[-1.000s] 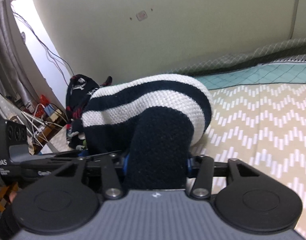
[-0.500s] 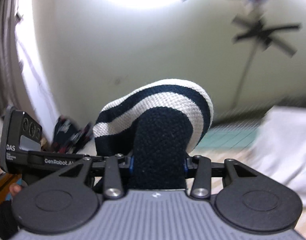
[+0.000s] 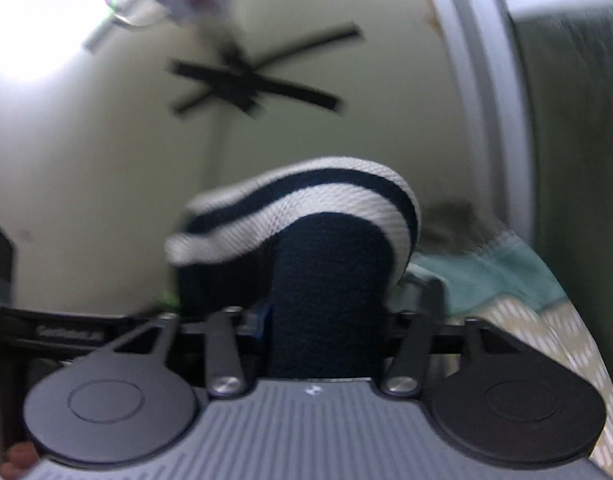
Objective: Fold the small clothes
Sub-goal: 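Grasp the stacked sweaters with the right gripper and carry them beside the white shirt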
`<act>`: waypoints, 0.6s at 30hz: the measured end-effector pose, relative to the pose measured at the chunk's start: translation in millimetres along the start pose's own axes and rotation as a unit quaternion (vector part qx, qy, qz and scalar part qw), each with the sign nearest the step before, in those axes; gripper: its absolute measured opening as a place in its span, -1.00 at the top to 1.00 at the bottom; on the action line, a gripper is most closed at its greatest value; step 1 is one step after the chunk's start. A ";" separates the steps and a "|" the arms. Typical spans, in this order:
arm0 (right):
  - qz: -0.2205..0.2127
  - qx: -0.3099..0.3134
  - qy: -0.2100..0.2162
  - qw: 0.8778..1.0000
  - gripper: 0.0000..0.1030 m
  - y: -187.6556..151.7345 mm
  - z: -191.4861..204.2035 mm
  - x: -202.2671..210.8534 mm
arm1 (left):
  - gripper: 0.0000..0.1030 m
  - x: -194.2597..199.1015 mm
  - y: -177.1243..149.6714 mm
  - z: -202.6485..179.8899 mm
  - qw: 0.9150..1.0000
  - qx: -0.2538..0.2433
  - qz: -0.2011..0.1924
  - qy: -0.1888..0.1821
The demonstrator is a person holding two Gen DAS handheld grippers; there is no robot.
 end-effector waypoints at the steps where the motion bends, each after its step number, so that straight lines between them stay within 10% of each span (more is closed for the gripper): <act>1: -0.007 -0.003 -0.006 1.000 -0.21 -2.0 -3.0 -1.4 | -0.73 1.9 -3.0 2.6 1.000 0.002 -0.004 0.004; 10: -0.108 -0.045 -0.057 0.992 -0.22 -6.2 -4.7 99.0 | -0.79 103.4 -40.6 -4.7 0.991 -0.065 -0.065 0.095; 18: -0.065 -0.065 -0.029 0.995 -0.22 -102.6 46.3 156.5 | -0.99 173.0 -113.1 0.3 0.974 -0.100 -0.062 0.194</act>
Point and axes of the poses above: each gripper's, at about its wrist camera, not at the fingertips, and x roughly against the way its jaws point, z to its left, y to its top, the point moved 10 cm from there along -x, roughly the way its jaws point, and after that the axes turned 13 degrees about -y, right-handed, at the moved point
